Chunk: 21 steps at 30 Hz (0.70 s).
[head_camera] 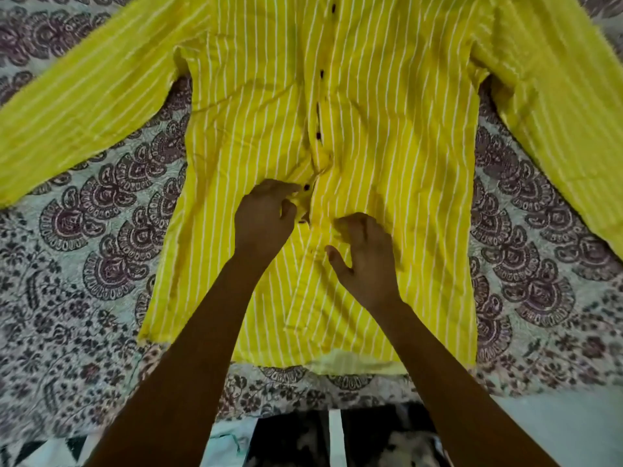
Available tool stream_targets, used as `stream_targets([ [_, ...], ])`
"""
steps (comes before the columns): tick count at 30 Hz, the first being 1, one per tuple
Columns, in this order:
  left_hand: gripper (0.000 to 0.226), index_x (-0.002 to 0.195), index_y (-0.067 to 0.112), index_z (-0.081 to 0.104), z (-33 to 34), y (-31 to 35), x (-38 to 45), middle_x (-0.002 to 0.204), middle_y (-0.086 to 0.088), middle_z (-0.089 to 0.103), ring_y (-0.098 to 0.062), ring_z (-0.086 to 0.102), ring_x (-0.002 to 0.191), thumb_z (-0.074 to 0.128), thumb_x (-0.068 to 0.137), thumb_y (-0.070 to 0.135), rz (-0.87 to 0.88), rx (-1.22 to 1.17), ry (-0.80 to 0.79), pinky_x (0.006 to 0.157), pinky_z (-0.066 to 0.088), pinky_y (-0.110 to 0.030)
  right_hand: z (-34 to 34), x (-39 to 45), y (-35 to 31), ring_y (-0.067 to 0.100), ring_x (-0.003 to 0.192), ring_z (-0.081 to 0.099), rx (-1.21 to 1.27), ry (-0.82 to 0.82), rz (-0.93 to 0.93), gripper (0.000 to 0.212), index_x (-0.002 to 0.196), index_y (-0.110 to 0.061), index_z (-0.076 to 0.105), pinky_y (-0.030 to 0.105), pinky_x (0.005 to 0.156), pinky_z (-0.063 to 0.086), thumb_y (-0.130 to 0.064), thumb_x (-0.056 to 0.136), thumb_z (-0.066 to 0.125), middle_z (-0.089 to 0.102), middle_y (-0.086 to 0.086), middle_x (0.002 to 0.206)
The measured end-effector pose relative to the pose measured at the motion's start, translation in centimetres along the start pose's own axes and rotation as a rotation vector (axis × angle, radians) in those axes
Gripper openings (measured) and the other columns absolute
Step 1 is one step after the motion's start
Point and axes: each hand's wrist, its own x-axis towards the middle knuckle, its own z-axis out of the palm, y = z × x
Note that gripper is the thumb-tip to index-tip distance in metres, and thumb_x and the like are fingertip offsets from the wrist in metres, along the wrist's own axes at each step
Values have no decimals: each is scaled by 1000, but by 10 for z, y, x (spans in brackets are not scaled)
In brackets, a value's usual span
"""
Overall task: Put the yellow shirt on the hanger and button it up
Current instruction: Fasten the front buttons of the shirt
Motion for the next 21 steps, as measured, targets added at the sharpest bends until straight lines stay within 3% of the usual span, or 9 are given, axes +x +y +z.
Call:
stream_targets([
  [4,26,86,19,66,0,-7,-61,85,-8,66,-30,64,76,44,76,28,19,53,7,63,49,-37,15,-66,-13,27,97,47,-92,-93,-201,39,105,-16,50,38,77,37,-44,78,54,57,12,106],
  [6,19,80,19,63,3,-17,-92,78,-6,67,-29,65,77,47,77,30,26,77,-166,62,47,-35,27,-97,-17,24,99,45,-165,-177,-294,46,104,-19,50,37,79,34,-51,72,56,56,9,107],
  [8,14,86,18,62,8,-31,-116,88,-5,65,-27,62,89,61,78,29,-9,105,-413,72,49,-36,35,-113,-18,25,102,44,-204,-219,-269,50,106,-21,53,37,81,30,-52,68,59,50,6,113],
  [11,51,99,20,56,13,-45,-143,104,-5,56,-29,54,101,80,59,41,125,337,-569,82,45,-42,38,-117,-22,28,99,47,-265,-193,-224,40,102,-20,57,39,80,33,-41,68,54,46,5,114],
  [13,75,102,19,53,16,-43,-153,103,-7,56,-31,55,96,85,40,47,216,485,-560,74,46,-43,36,-110,-24,30,92,53,-272,-195,-215,31,93,-20,61,38,77,40,-33,69,47,56,7,108],
  [15,83,100,20,53,20,-42,-164,95,-7,59,-30,59,85,86,30,50,273,579,-460,62,47,-38,31,-105,-25,32,87,58,-202,-216,-215,25,88,-18,61,38,74,45,-30,71,47,62,9,102],
  [17,73,97,21,55,26,-47,-173,91,-5,61,-27,61,79,86,37,47,356,558,-349,58,48,-33,23,-104,-22,32,91,60,-135,-234,-257,20,90,-18,56,40,77,46,-28,75,47,64,9,107],
  [21,25,81,20,66,26,-62,-179,82,0,66,-24,64,73,76,58,25,458,351,-267,57,50,-27,6,-115,-13,25,121,50,-199,-344,-486,20,88,-16,54,41,97,35,-29,75,46,54,7,134],
])
